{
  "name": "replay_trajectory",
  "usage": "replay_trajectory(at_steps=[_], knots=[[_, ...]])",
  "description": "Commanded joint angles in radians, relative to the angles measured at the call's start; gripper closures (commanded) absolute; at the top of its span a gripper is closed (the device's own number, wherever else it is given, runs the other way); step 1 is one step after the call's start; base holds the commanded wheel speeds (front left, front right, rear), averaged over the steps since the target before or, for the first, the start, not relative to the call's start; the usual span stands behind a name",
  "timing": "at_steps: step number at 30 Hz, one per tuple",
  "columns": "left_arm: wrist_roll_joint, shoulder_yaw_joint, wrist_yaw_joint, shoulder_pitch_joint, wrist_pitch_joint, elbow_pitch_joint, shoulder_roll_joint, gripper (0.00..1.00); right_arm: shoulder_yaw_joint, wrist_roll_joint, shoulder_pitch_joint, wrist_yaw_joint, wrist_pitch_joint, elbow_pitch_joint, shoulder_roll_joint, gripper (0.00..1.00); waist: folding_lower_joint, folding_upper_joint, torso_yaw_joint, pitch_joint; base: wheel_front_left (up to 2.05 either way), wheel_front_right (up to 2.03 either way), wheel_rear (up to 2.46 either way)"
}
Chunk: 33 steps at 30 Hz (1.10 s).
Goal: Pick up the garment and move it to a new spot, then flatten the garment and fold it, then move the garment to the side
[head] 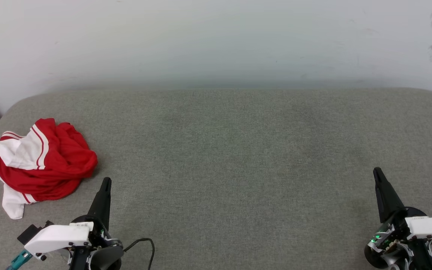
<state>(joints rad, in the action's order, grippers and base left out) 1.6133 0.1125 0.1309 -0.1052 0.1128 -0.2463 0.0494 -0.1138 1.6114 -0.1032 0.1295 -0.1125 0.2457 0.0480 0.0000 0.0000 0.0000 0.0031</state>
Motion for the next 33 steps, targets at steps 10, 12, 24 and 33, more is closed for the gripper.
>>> replay_trajectory(at_steps=[10,12,24,33], knots=[[-0.001,0.003,0.001,-0.007,0.002,0.000,0.002,1.00,-0.001,0.003,-0.011,0.004,-0.002,0.001,0.005,1.00,0.0000,0.0000,0.000,0.000,0.00,0.00,0.00],[-0.001,0.003,0.001,-0.007,0.002,0.000,0.002,1.00,-0.001,0.003,-0.011,0.004,-0.002,0.001,0.005,1.00,0.0000,0.0000,0.000,0.000,0.00,0.00,0.00],[0.000,-0.002,0.000,0.007,0.000,-0.012,-0.002,0.00,0.001,-0.001,0.009,-0.001,0.001,0.011,-0.002,0.00,0.0000,0.0000,0.000,0.000,0.00,0.00,0.00],[-0.034,-0.007,0.000,0.030,-0.042,0.009,-0.003,0.00,0.004,-0.044,0.043,0.000,0.042,0.002,-0.002,0.00,0.0000,0.0000,-0.001,0.000,0.00,0.00,0.00]])
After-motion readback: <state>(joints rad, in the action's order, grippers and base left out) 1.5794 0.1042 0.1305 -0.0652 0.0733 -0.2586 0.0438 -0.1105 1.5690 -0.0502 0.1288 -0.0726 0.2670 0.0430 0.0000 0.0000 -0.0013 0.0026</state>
